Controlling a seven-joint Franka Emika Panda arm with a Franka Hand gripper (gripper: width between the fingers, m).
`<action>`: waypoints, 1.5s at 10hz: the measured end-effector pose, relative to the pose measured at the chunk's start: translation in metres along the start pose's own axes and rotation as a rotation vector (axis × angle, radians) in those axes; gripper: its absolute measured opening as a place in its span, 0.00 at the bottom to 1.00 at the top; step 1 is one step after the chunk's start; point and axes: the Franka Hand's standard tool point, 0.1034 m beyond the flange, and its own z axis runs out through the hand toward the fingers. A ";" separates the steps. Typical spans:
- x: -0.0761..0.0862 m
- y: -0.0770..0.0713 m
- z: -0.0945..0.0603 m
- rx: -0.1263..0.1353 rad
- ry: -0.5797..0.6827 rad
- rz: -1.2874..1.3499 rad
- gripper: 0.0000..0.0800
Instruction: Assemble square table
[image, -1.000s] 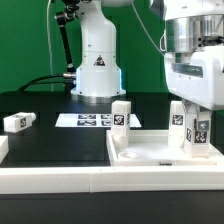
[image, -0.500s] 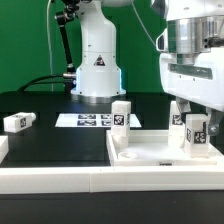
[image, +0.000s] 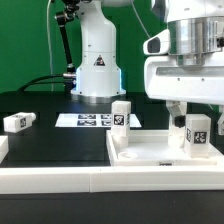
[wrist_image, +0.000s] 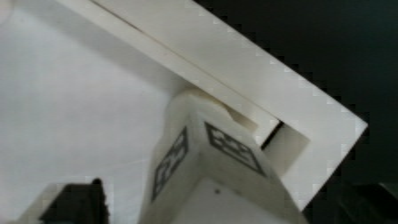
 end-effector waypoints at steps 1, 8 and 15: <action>0.000 0.000 0.000 -0.002 0.001 -0.093 0.81; -0.002 -0.002 0.000 -0.013 0.009 -0.491 0.81; 0.004 0.002 0.000 -0.036 0.017 -0.876 0.81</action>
Offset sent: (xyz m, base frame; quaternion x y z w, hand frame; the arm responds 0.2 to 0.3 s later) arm 0.0003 0.0099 -0.0002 -0.0052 0.0043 -0.1916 0.9814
